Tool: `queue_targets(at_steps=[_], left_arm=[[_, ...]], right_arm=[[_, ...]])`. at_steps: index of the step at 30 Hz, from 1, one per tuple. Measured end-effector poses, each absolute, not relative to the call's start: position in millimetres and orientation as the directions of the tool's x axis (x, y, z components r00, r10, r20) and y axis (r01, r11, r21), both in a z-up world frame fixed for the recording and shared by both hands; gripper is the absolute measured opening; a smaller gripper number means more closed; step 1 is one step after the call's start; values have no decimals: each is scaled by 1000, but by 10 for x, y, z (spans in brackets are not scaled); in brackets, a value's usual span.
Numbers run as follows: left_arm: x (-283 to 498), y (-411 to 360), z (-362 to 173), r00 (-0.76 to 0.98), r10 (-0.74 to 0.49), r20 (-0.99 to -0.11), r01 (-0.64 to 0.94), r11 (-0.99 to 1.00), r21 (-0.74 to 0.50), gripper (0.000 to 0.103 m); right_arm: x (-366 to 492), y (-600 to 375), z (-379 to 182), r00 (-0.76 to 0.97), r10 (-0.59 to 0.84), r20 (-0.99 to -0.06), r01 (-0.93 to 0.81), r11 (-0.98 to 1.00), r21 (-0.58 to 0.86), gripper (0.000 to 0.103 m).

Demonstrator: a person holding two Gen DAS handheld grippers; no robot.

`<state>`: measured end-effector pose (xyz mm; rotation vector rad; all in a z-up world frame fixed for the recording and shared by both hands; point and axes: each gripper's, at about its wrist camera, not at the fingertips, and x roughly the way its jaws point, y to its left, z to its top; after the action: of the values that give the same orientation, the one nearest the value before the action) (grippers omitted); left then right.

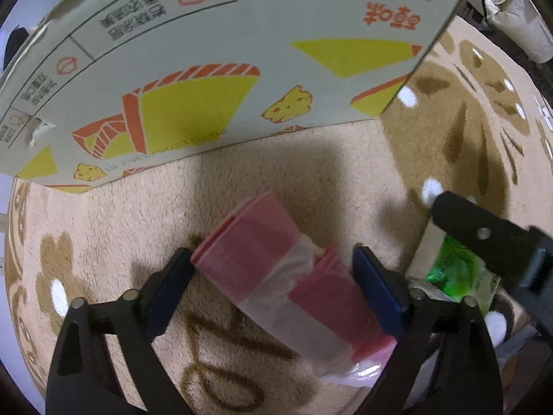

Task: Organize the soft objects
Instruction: 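Grasp pink-and-white roll with left tool while right grasps green tissue pack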

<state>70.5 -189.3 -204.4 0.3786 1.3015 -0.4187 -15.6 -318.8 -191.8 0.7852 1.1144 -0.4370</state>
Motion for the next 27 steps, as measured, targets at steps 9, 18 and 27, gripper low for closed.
queue_targets(at_steps=[9, 18, 27], left_arm=[[573, -1749, -1918, 257, -103, -961, 516, 855, 46, 66], [538, -1678, -1725, 301, -105, -948, 511, 857, 68, 53], [499, -1760, -1527, 331, -96, -939, 499, 862, 88, 47]], right_arm=[[-33, -3061, -1932, 336, -12, -942, 669, 707, 229, 85], [-99, -3169, -1888, 382, 8, -924, 674, 682, 284, 82], [-106, -3172, -1816, 405, 25, -914, 646, 700, 305, 81]])
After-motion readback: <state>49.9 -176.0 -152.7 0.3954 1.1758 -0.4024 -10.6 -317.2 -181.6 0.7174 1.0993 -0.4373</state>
